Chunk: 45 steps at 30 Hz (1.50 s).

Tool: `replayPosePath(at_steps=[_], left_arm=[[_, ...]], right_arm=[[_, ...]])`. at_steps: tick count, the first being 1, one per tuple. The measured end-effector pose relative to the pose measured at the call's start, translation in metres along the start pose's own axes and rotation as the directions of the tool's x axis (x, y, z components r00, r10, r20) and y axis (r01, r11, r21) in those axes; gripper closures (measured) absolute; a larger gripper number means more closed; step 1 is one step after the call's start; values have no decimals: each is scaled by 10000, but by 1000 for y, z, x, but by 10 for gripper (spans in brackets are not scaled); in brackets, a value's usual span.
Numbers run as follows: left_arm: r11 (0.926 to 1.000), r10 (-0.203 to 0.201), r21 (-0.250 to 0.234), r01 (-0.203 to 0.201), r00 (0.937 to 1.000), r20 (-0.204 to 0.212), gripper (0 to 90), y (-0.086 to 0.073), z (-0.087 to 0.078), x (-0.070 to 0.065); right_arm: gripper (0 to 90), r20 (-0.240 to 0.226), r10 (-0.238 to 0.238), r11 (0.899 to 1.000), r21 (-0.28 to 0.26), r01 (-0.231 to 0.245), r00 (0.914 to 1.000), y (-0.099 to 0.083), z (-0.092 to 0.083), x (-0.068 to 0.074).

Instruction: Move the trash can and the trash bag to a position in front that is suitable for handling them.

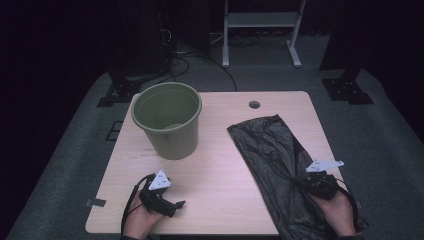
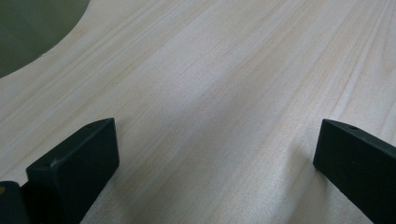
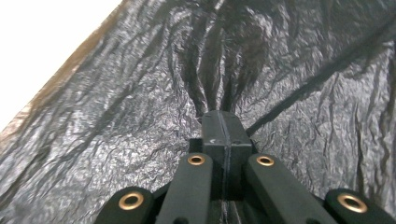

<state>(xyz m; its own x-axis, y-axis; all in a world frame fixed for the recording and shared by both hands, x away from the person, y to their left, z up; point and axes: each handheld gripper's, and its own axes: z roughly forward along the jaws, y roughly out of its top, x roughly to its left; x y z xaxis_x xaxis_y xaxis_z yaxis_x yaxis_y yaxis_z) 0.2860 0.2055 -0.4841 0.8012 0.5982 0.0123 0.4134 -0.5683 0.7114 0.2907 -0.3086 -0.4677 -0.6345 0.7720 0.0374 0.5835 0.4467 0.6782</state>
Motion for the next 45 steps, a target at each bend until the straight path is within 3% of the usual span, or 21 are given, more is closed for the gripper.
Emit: replayPosePath(at_steps=[1,3,4,7,9,10,11,12,16,31,43,45], left_arm=[[10000,1,-1,-1,10000,-2,0,0,0,0],[10000,0,2,0,10000,-6,0,0,0,0],[10000,0,2,0,10000,-6,0,0,0,0],[10000,-1,2,1,10000,-7,0,0,0,0],[10000,-5,-7,5,10000,-4,0,0,0,0],[10000,-9,-9,9,10000,-3,0,0,0,0],[10000,-15,-9,15,10000,-9,0,0,0,0],[10000,-37,7,37,10000,-39,0,0,0,0],[10000,-77,-16,77,10000,-52,0,0,0,0],[9963,-676,-511,684,9975,188,0,1,-11,7],[9935,-789,-809,802,9967,186,0,20,-32,11],[9925,-866,-861,865,9962,17,0,26,-37,12]], right_arm=[[899,-14,-16,10000,29,16,10000,-4,-2,1],[786,33,21,9999,-136,-21,10000,-13,-7,3],[786,33,21,9999,-136,-21,10000,-13,-7,3],[558,283,-47,9988,-485,61,9996,-20,-5,5],[511,205,22,9984,-561,-10,9998,-21,-4,6],[364,283,95,9976,-688,-75,9996,-23,-2,6],[364,283,95,9976,-688,-75,9996,-23,-2,6],[279,302,61,9971,-763,-37,9995,-24,-1,6],[116,723,229,9975,-682,-179,9971,-23,4,5],[97,687,359,9970,-714,-309,9970,-24,5,4],[97,687,369,9969,-718,-319,9970,-24,5,4],[97,688,368,9969,-718,-318,9970,-24,5,4]])
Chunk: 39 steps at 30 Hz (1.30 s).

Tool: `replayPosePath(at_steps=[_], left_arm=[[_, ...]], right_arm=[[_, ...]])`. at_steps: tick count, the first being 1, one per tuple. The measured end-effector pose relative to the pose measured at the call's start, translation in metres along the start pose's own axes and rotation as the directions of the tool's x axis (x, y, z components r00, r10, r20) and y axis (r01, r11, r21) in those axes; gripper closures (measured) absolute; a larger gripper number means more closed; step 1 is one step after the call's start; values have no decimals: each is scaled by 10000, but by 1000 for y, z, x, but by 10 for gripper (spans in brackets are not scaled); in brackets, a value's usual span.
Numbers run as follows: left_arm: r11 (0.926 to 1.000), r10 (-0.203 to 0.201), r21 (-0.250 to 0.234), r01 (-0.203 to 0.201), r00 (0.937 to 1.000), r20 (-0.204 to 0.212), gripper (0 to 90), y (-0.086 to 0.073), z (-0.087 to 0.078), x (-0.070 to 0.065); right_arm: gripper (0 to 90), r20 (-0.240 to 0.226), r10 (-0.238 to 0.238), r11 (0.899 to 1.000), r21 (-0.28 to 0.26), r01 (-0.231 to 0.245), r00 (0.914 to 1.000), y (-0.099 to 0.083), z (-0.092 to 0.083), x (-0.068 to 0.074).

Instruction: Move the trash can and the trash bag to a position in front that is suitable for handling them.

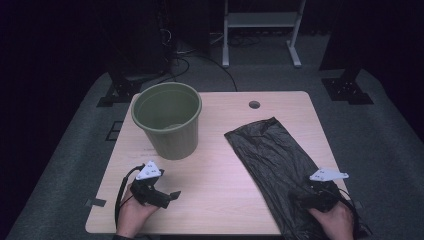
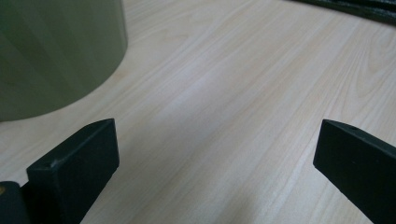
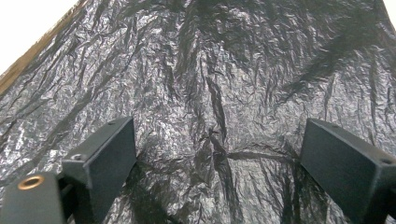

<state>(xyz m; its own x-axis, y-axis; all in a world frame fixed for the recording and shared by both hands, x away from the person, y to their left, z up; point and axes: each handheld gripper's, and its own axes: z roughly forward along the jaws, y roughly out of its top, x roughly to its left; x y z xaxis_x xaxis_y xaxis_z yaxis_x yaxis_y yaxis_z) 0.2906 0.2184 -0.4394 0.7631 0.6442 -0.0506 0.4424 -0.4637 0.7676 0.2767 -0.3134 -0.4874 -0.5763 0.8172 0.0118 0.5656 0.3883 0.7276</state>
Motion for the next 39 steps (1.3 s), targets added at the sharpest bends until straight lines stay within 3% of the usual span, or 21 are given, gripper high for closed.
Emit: replayPosePath(at_steps=[12,39], left_arm=[[10000,-36,-72,35,9999,-133,0,28,-12,2],[9993,12,-364,-24,9995,-331,0,96,-60,4]], right_arm=[[98,6,5,10000,-4,-5,10000,0,0,0],[98,44,41,10000,3,-41,10000,1,1,-1]])
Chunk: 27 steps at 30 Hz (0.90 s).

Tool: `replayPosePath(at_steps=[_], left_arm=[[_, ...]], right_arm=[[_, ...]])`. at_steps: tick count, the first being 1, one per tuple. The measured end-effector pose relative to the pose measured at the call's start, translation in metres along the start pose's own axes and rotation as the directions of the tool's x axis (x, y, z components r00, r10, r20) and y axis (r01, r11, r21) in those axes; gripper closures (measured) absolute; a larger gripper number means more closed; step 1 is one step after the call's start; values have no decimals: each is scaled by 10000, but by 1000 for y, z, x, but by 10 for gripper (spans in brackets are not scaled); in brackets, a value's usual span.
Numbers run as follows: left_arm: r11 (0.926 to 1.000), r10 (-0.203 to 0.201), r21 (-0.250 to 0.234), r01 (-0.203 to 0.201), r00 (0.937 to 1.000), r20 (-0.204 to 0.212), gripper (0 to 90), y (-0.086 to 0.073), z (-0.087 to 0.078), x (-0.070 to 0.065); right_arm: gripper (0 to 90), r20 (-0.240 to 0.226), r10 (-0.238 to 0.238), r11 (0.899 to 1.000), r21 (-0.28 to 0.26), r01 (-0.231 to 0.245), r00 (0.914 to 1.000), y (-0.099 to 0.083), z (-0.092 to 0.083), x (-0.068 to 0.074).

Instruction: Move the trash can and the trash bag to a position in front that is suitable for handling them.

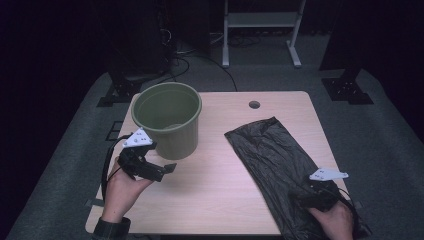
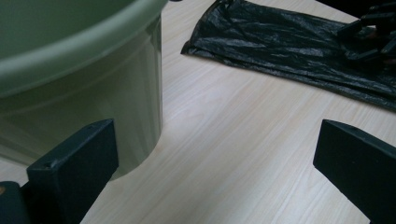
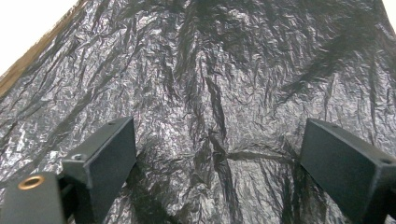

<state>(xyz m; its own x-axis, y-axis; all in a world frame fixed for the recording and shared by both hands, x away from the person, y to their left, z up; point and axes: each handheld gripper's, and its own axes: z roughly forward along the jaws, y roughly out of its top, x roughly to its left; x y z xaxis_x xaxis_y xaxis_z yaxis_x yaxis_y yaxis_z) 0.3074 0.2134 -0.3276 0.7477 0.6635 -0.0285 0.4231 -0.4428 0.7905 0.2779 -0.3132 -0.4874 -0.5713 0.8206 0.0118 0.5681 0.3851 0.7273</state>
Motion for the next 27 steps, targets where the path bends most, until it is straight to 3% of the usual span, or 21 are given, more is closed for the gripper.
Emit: replayPosePath(at_steps=[7,16,27], left_arm=[[9999,107,-127,-108,9999,-134,0,20,-6,5],[9992,79,-378,-94,9991,-405,0,43,-8,24],[9986,126,-510,-164,9971,-753,0,54,-8,47]], right_arm=[[98,-1,3,10000,-3,-3,10000,0,0,0],[98,-4,3,10000,-2,-3,10000,0,0,0],[98,-7,2,10000,5,-2,10000,0,0,0]])
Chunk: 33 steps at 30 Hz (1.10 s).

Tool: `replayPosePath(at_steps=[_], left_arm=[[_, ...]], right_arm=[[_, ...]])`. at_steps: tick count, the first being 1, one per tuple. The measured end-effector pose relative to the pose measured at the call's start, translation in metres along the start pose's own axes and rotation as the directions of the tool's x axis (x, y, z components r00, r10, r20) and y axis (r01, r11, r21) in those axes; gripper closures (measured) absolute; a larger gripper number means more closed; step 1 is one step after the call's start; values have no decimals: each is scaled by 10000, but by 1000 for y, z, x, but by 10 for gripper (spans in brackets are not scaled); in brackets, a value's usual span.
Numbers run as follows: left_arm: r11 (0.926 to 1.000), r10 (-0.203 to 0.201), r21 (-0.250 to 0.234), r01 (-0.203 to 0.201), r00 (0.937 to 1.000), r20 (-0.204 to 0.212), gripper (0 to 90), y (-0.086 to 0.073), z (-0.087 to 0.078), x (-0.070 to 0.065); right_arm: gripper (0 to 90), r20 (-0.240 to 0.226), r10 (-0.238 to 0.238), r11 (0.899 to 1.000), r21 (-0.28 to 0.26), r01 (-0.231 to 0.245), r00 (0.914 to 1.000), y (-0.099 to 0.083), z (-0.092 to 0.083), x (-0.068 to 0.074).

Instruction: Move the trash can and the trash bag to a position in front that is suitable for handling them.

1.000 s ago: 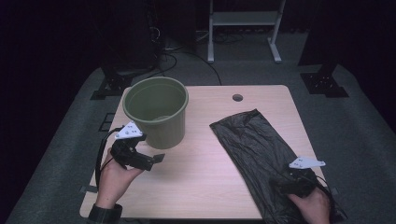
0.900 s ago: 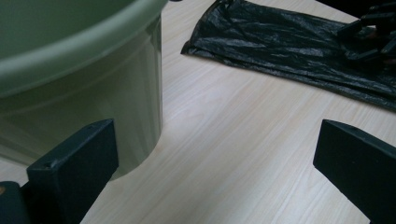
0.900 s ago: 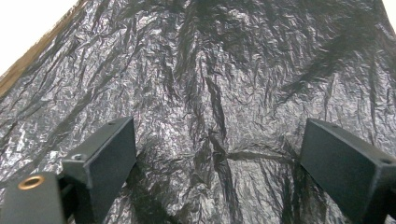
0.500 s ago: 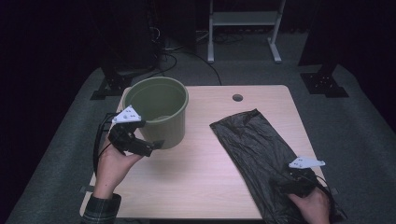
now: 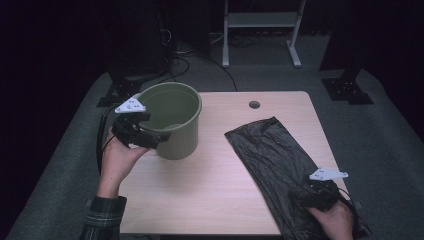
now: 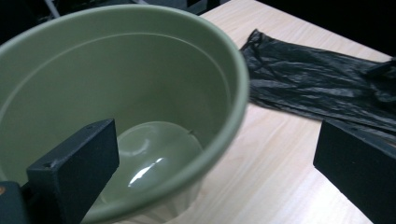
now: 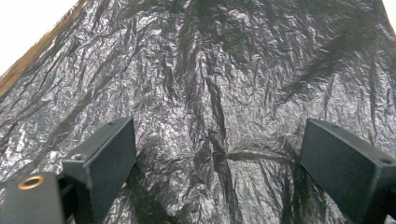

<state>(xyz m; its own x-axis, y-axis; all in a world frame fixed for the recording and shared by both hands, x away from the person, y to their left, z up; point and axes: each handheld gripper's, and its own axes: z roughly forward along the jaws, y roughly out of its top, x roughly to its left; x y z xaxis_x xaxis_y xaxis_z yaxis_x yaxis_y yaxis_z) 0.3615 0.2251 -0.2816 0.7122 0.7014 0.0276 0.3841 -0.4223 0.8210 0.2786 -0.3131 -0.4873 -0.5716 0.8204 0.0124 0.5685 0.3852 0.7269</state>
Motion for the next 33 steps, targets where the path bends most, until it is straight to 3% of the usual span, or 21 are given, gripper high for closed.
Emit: replayPosePath(at_steps=[8,15,24,33], left_arm=[[9999,-114,24,115,9990,-443,0,1,1,20],[9986,-531,-90,525,9950,-849,0,-2,-3,40],[9966,-809,54,823,9886,-1269,0,-11,-4,57],[9931,-1075,311,1127,9848,-1364,0,-19,3,68]], right_arm=[[98,2,6,10000,-7,-6,10000,0,0,0],[98,7,4,10000,-6,-4,10000,0,0,0],[98,6,11,10000,-6,-11,10000,0,0,0],[98,4,9,10000,-9,-9,10000,0,0,0]])
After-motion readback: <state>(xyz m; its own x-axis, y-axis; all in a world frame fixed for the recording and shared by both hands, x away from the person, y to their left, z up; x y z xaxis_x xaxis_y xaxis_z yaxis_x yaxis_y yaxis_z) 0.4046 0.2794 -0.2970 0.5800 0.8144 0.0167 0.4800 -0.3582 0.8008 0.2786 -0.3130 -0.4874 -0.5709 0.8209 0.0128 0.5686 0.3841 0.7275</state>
